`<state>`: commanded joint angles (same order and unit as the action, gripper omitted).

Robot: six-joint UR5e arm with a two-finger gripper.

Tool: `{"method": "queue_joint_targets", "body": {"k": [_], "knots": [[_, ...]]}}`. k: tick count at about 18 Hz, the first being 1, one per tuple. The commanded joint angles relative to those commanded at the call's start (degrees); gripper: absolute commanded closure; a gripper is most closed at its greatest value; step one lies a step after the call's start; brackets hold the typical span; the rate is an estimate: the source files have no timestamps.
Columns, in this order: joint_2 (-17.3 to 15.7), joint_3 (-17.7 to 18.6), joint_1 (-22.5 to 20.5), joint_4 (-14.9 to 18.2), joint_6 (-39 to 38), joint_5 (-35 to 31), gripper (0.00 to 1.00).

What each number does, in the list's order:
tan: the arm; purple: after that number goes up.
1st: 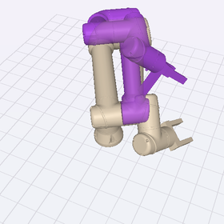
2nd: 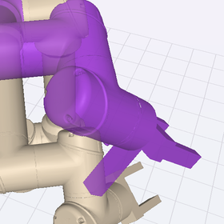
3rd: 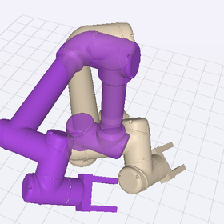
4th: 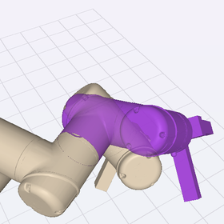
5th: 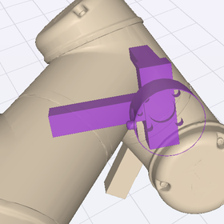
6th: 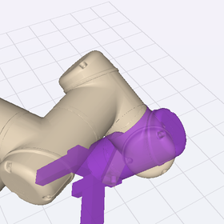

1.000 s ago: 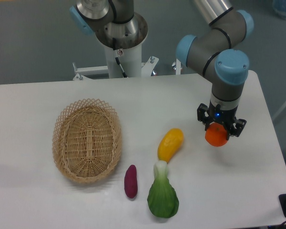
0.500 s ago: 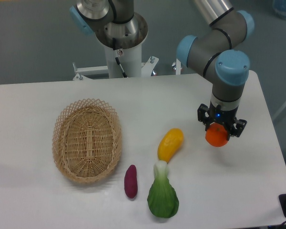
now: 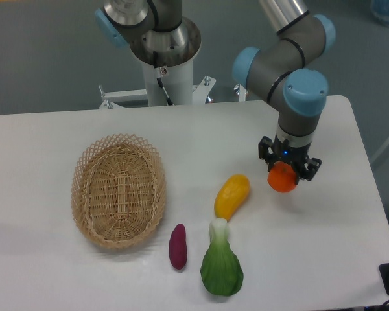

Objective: Place the orange on the table
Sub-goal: 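Lower the held orange toward the table beside the yellow pepper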

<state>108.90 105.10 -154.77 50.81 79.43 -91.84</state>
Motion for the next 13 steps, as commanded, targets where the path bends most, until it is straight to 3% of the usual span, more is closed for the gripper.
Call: {"method": "queue_joint_targets", "body": {"k": [2, 7, 9, 10, 12, 13], "knots": [[-1.14, 2.64, -0.62, -1.76, 2.04, -0.01, 0.27], [-2.64, 6.69, -0.36, -2.03, 3.00, -0.18, 0.26], [-2.64, 7.92, -0.35, -2.29, 4.85, -3.24, 0.24], [-2.55, 8.19, -0.27, -2.38, 4.77, -4.13, 0.21], [-2.55, 8.10, -0.27, -2.90, 4.50, -4.14, 0.01], [-2.55, 8.19, -0.18, -3.08, 4.07, -4.14, 0.00]]}}
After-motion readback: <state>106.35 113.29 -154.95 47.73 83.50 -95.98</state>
